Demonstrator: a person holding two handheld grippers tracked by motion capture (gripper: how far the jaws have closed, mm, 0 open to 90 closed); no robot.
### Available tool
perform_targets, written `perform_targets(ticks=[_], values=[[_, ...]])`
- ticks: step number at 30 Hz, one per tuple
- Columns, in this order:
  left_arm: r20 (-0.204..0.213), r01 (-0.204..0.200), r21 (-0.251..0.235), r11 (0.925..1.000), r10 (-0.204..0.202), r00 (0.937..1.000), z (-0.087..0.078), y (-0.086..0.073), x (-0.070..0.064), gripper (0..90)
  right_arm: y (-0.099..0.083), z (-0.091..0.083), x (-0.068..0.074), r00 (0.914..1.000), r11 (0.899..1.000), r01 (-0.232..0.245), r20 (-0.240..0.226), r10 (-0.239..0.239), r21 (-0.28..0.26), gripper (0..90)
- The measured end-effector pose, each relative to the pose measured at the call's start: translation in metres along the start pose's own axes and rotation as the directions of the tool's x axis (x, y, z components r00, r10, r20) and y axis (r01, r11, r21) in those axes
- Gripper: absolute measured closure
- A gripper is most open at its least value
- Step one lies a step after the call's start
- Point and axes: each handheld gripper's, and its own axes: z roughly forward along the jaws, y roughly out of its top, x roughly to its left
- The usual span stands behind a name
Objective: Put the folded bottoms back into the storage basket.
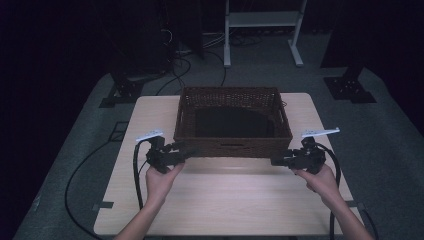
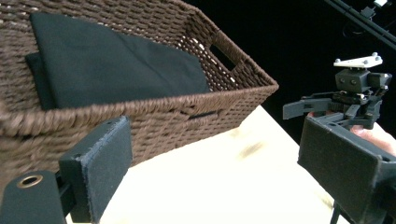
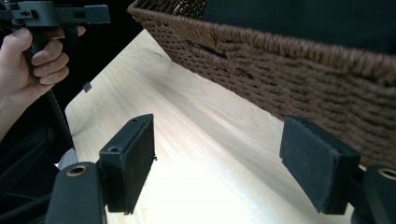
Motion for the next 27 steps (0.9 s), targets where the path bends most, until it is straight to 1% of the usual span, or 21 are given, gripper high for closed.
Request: perform_targets(ticks=[3,14,27], values=[[-0.007,-0.005,-0.001,1.0,0.005,1.0,-0.002,-0.004,0.001,9.2,-0.006,-0.001,-0.001,1.0,1.0,-0.001,0.004,0.001,0.006,25.9],[-0.015,0.011,0.011,0.9999,-0.01,0.9998,-0.007,-0.017,0.006,9.2,-0.024,-0.006,-0.007,0.9996,1.0,-0.024,0.016,0.024,0.004,25.8],[-0.024,0.017,-0.001,0.9999,-0.017,0.9996,-0.013,-0.029,0.008,9.2,-0.045,-0.011,-0.016,0.9977,0.998,-0.06,0.031,0.06,0.003,25.8]])
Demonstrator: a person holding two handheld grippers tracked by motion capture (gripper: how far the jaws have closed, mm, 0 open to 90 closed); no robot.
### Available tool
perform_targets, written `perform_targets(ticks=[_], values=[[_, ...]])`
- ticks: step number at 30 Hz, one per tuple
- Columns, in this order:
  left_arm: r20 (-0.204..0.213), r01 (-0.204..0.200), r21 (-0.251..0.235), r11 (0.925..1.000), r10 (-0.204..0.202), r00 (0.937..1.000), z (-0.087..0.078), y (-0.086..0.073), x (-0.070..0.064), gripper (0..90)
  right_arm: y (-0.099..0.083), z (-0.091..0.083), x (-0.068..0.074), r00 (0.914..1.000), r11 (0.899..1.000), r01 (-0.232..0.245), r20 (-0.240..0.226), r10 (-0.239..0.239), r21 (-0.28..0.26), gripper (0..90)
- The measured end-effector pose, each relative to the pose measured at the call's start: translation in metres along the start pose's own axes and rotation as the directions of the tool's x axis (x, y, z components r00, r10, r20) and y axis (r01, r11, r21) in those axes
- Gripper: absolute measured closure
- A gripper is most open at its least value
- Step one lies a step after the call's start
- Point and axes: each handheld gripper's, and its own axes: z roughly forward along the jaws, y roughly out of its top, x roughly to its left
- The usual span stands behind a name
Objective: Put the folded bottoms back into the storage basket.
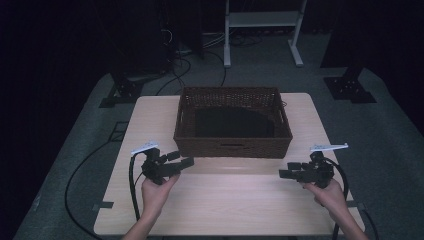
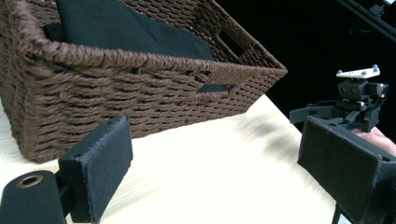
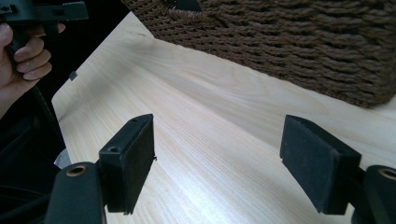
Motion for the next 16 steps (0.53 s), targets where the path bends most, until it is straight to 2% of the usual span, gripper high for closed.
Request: perform_targets(ticks=[7,12,13,16], values=[[-0.005,0.009,-0.01,0.9999,-0.009,0.9999,-0.005,-0.011,0.002,9.2,-0.008,-0.005,-0.003,0.9999,1.0,-0.012,0.001,0.012,-0.011,25.7],[-0.01,0.026,-0.02,0.9995,-0.026,0.9996,-0.01,-0.026,0.004,9.1,-0.016,-0.007,-0.005,0.9998,1.0,-0.022,-0.001,0.022,-0.013,25.8],[-0.016,0.022,-0.024,0.9995,-0.022,0.9996,-0.011,-0.031,0.004,9.2,-0.02,-0.006,-0.006,0.9992,0.999,-0.037,-0.015,0.037,-0.019,25.8],[-0.021,0.017,-0.005,0.9998,-0.017,0.9996,-0.011,-0.038,0.003,9.1,-0.031,-0.004,-0.009,0.9988,0.998,-0.045,-0.022,0.044,-0.044,25.7]])
